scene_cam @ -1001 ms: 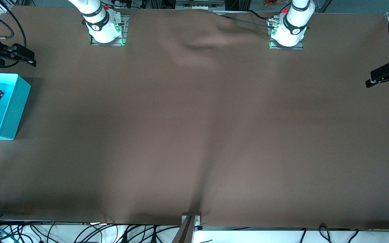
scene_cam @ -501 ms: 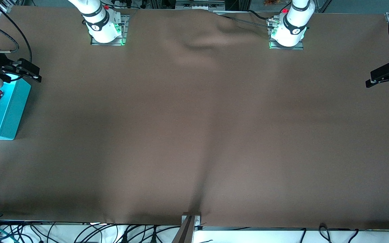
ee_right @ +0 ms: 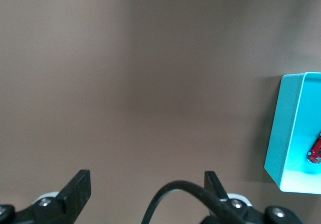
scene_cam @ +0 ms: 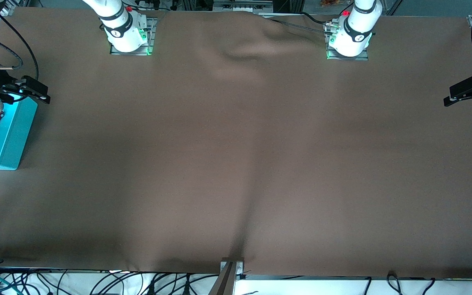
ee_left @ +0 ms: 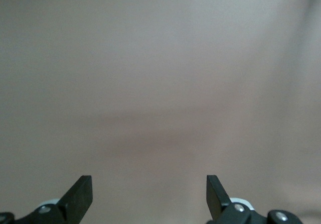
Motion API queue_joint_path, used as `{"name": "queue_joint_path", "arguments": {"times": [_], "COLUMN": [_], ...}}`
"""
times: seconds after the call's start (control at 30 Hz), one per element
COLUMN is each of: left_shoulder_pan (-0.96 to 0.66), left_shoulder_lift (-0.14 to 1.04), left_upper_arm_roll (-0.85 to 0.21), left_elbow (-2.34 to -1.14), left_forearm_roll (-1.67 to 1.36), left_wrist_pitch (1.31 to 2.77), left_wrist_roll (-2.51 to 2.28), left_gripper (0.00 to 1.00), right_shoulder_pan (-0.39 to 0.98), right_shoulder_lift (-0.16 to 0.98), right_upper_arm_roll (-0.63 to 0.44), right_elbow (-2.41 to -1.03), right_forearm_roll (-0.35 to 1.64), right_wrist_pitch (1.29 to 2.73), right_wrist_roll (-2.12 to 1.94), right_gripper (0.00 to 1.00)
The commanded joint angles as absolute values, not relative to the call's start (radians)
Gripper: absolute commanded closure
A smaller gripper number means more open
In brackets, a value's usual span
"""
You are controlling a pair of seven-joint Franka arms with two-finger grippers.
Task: Wind red beetle toy and store in blue box
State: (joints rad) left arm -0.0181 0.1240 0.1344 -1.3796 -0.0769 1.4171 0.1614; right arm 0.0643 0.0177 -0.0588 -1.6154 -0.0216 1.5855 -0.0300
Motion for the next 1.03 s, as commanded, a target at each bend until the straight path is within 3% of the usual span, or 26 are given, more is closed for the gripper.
{"name": "queue_joint_path", "arguments": {"times": [0.0, 1.0], "left_shoulder_pan": [-0.025, -0.025], "left_shoulder_lift": [0.121, 0.121], "left_upper_arm_roll": [0.138, 0.138], "left_elbow": [-1.362, -1.362], "left_forearm_roll": [-0.064, -0.064], "left_wrist_pitch": [1.397, 1.397], "left_wrist_roll": [0.181, 0.181], "left_gripper": [0.00, 0.00], "right_shoulder_pan": [0.060, 0.058], "right_shoulder_lift": [0.029, 0.063], "right_upper_arm_roll": [-0.055, -0.055], "right_elbow": [-1.606, -1.605], "right_forearm_roll": [-0.011, -0.005], "right_wrist_pitch": [1.591, 1.591], "right_wrist_roll": [-0.026, -0.034], "right_gripper": [0.00, 0.00]}}
